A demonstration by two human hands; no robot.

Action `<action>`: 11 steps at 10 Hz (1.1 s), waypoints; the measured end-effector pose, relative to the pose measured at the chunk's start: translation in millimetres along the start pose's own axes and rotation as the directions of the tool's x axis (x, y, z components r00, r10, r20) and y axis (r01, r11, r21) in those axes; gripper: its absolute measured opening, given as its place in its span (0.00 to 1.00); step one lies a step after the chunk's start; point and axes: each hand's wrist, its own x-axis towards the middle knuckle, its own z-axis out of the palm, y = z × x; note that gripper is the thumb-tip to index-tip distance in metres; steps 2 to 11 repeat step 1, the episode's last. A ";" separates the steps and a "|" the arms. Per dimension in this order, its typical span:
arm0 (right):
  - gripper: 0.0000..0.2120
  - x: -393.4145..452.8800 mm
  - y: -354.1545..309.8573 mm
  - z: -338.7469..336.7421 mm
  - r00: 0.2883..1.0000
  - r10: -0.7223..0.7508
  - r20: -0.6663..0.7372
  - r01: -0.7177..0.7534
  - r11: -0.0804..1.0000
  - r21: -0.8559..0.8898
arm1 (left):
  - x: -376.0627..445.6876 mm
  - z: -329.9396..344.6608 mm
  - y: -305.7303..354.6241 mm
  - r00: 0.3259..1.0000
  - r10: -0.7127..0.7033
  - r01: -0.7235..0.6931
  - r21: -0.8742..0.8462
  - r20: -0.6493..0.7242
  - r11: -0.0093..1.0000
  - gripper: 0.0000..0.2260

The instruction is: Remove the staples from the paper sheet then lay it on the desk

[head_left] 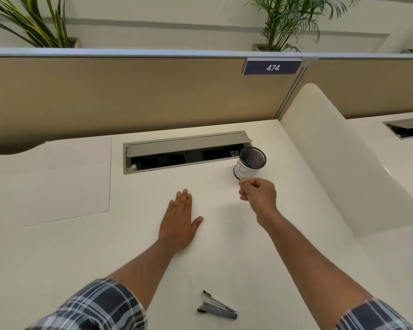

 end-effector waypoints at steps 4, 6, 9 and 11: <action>0.03 -19.1 12.3 7.2 0.998 -0.019 0.062 0.023 0.998 -0.050 | -5.6 -7.2 3.0 1.000 0.002 -0.002 -0.012 -0.018 1.000 0.40; 0.03 -19.1 12.3 7.2 0.998 -0.019 0.062 0.023 0.998 -0.050 | -5.6 -7.2 3.0 1.000 0.002 -0.002 -0.012 -0.018 1.000 0.40; 0.03 -19.1 12.3 7.2 0.998 -0.019 0.062 0.023 0.998 -0.050 | -5.6 -7.2 3.0 1.000 0.002 -0.002 -0.012 -0.018 1.000 0.40; 0.03 -19.1 12.3 7.2 0.998 -0.019 0.062 0.023 0.998 -0.050 | -5.6 -7.2 3.0 1.000 0.002 -0.002 -0.012 -0.018 1.000 0.40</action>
